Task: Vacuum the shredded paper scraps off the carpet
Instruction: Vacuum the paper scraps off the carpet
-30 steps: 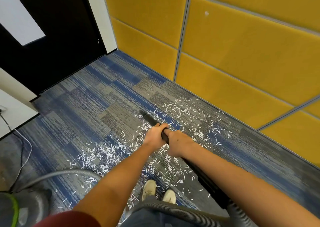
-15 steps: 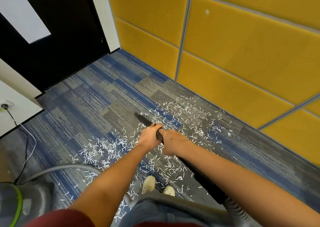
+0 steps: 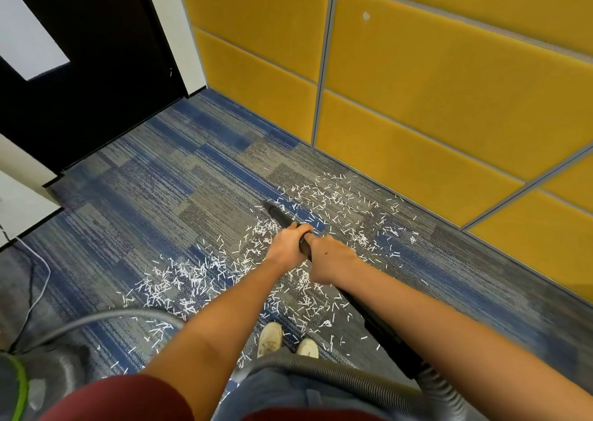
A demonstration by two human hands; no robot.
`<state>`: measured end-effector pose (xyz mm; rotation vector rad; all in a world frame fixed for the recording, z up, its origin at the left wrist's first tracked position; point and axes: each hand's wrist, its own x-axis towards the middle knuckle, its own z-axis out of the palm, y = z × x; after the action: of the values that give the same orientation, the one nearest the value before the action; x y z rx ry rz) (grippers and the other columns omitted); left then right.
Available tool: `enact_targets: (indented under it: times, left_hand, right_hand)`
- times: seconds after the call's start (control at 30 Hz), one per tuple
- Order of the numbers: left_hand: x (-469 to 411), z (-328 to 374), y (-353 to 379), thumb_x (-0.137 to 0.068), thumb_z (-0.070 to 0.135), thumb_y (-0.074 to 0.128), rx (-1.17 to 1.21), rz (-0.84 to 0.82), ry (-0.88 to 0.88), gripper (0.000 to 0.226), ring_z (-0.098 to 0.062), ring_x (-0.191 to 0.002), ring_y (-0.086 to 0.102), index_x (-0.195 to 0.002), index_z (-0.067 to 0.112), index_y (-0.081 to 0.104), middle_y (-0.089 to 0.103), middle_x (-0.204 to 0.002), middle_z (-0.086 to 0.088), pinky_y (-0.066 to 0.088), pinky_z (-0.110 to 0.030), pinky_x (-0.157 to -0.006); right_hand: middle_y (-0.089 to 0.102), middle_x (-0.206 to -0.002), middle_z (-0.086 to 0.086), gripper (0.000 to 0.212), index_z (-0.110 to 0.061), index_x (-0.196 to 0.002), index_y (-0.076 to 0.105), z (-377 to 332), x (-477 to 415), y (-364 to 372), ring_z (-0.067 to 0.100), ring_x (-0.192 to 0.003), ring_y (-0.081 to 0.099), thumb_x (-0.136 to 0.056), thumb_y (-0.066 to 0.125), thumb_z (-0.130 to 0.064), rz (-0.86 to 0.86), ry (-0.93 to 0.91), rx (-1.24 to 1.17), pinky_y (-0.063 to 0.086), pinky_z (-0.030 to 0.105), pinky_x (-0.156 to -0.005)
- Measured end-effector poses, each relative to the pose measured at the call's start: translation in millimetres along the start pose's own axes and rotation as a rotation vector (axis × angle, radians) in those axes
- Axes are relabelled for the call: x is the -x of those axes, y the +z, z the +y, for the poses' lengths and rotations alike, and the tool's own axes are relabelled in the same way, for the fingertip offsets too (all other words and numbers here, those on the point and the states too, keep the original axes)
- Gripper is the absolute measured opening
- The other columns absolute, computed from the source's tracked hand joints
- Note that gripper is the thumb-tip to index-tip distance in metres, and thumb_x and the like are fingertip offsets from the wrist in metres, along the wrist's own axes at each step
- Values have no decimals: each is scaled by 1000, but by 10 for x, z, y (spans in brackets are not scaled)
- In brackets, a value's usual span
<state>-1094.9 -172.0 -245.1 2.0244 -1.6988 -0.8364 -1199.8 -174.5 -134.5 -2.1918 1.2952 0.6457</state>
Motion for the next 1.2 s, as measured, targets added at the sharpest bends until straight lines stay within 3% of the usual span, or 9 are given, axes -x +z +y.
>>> enact_targets:
  times: [0.2,0.37,0.6,0.8,0.97,1.13,1.2]
  left_hand:
    - [114,-89,-20,-81,5,58,-49,2,-9,38,-24,-83,59,-116,21,59,59,-101,-6,48,-30,-71]
    - [173,-185,-82,-80,6,57,-52,31,-25,37,-28,-87,63,-114,19,61,65,-102,-8,52,-34,-80]
    - [180,-155,-34,-83,6,55,-40,50,-30,31,-30,-91,62,-111,16,62,64,-107,-10,46,-31,-77]
    - [82,17,89,-80,8,58,-4,7,16,33,-31,-87,62,-110,21,61,62,-100,-9,52,-42,-80]
    - [4,71,171,-80,1,62,47,10,41,37,-26,-85,60,-113,18,61,59,-103,-9,52,-40,-82]
    - [-31,35,168,-79,0,60,47,27,33,40,-27,-85,61,-113,20,60,59,-106,-8,52,-41,-80]
    - [-26,-7,156,-80,-1,58,53,54,18,38,-27,-84,61,-112,20,60,59,-105,-8,52,-41,-78]
  right_hand:
    - [48,-112,8,54,-15,-135,35,-84,44,60,25,-99,57,-87,57,-8,-14,-45,18,49,33,-79]
    - [42,-99,3,64,-18,-142,31,-172,20,64,21,-83,49,-86,59,-8,-4,-79,26,47,30,-72]
    - [48,-117,8,64,-17,-143,30,-108,84,61,22,-91,52,-87,58,-8,-18,-81,10,46,30,-73]
    - [48,-113,8,60,-16,-138,33,41,141,59,24,-97,56,-85,61,-9,-8,0,-13,50,32,-79]
    - [48,-115,8,58,-14,-139,32,83,135,41,25,-102,57,-87,58,-8,9,33,0,49,33,-80]
    - [40,-98,4,56,-14,-138,32,64,100,9,22,-85,51,-88,55,-7,20,24,21,46,29,-71]
    - [42,-100,5,56,-15,-138,32,44,84,2,23,-89,53,-88,56,-7,22,8,30,47,31,-72]
